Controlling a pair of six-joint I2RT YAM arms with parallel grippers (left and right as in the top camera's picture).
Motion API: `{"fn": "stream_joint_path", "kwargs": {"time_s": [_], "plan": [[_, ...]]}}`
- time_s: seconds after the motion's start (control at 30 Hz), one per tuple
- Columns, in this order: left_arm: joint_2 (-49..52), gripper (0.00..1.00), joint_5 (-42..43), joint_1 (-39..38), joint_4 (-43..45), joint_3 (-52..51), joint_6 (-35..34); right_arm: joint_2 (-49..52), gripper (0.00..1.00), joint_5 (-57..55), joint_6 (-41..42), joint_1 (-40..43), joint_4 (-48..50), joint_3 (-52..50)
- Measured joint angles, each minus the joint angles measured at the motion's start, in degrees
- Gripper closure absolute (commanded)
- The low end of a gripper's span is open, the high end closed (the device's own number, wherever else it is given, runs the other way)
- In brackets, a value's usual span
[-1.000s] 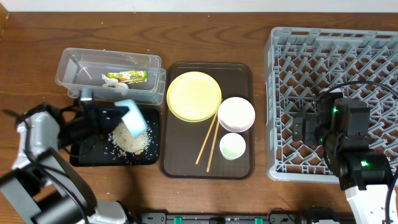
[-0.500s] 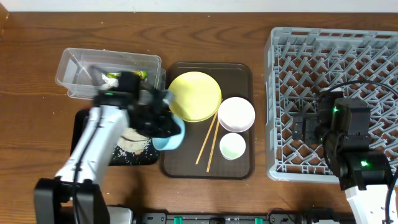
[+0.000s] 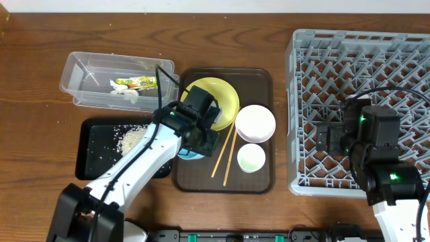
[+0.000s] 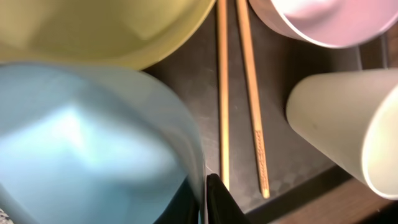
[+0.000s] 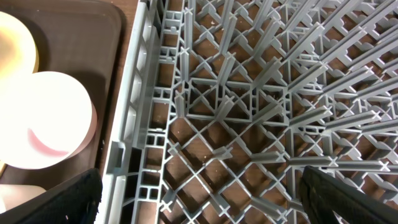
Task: Sort waste into correct bins and load items into the dishwasher rack
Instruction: 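Return the emptied blue bowl to the brown tray and release, then grasp the white cup with the left gripper and lift it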
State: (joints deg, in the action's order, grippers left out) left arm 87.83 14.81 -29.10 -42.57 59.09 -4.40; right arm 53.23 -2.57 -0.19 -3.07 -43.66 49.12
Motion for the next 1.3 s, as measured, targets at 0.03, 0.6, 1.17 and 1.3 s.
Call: {"fn": "stream_joint_path", "kwargs": {"time_s": [0.03, 0.6, 1.17, 1.3], "plan": [[0.15, 0.85, -0.28, 0.00, 0.11, 0.00, -0.11, 0.00, 0.01, 0.00, 0.00, 0.00, -0.02, 0.00], [-1.97, 0.48, 3.56, -0.02, 3.30, 4.00, -0.92, 0.00, 0.01, 0.02, -0.02, 0.00, -0.02, 0.00], [6.12, 0.57, 8.02, -10.64, 4.20, 4.42, -1.03, 0.00, 0.01, 0.02, 0.00, 0.00, -0.24, 0.00], [9.57, 0.86, 8.09, -11.13, 4.46, 4.42, -1.92, 0.00, 0.01, 0.00, 0.00, 0.00, -0.24, 0.00]]}}
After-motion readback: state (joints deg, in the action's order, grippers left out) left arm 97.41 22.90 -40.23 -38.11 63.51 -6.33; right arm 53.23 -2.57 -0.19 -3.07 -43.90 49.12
